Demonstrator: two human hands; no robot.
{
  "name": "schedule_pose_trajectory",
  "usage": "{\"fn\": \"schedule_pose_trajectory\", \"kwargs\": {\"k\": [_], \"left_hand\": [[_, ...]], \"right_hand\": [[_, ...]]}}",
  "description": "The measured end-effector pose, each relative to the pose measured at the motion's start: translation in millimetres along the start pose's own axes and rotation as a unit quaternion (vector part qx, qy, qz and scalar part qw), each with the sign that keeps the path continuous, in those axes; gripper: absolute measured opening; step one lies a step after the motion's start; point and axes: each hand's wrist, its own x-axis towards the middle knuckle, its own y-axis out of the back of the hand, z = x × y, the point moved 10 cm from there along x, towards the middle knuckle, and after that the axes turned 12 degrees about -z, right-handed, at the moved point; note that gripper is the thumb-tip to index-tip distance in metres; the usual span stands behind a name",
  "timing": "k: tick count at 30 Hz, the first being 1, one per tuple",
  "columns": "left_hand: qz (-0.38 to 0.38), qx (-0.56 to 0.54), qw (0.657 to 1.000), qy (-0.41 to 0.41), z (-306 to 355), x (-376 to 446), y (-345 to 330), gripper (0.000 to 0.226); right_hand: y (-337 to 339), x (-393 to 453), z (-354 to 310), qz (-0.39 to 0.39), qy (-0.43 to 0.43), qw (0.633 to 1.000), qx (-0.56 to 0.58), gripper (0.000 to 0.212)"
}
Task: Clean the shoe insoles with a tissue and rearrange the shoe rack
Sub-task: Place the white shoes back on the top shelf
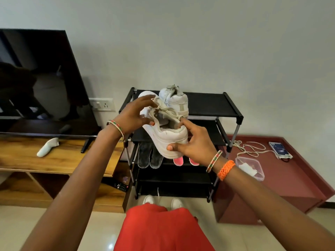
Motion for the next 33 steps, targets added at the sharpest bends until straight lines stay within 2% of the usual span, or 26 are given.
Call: {"fn": "schedule_pose_trajectory", "kwargs": {"k": [5, 9, 11, 14, 17, 20, 22, 24, 25, 27, 29, 31, 33], "left_hand": [[0.093, -0.035, 0.994, 0.053, -37, 12, 6, 0.057], [0.102, -0.196, 0.972, 0.085, -71, 27, -5, 0.065], [0.064, -0.16, 0.98, 0.101, -81, 40, -15, 0.064], [0.001, -0.111, 0.985, 0.133, -102, 53, -34, 0.07], [0.011, -0.135, 0.981, 0.14, -120, 63, -40, 0.08], [0.024, -0.107, 0.982, 0.154, -128, 75, -42, 0.093], [0.029, -0.107, 0.981, 0.162, -132, 81, -46, 0.108], [0.05, -0.129, 0.976, 0.166, -135, 83, -49, 0.12], [0.067, -0.136, 0.975, 0.161, -135, 85, -50, 0.12], [0.099, -0.123, 0.976, 0.147, -133, 87, -48, 0.113], [0.109, -0.121, 0.977, 0.136, -134, 88, -44, 0.099], [0.1, -0.146, 0.975, 0.132, -145, 87, -41, 0.09], [0.103, -0.158, 0.972, 0.137, -158, 83, -33, 0.084]], "right_hand": [[4, 61, -6, 0.024, 0.004, 0.999, -0.041, 0.046], [-7, 116, 20, 0.071, -0.023, 0.997, -0.038, 0.055], [-12, 140, 32, 0.088, -0.028, 0.994, -0.051, 0.054], [-27, 170, 54, 0.066, -0.032, 0.996, -0.056, 0.054], [-41, 191, 78, 0.019, -0.07, 0.995, -0.074, 0.056], [-34, 191, 83, -0.024, -0.08, 0.973, -0.214, 0.052], [-17, 175, 73, 0.014, -0.024, 0.963, -0.27, 0.047], [2, 153, 63, 0.109, 0.037, 0.937, -0.329, 0.047], [11, 145, 66, 0.151, 0.029, 0.924, -0.35, 0.052], [26, 140, 93, 0.189, -0.068, 0.922, -0.331, 0.075], [30, 140, 130, 0.183, -0.166, 0.94, -0.234, 0.099], [28, 142, 149, 0.185, -0.175, 0.96, -0.115, 0.103], [25, 147, 149, 0.181, -0.155, 0.968, -0.078, 0.093]]}}
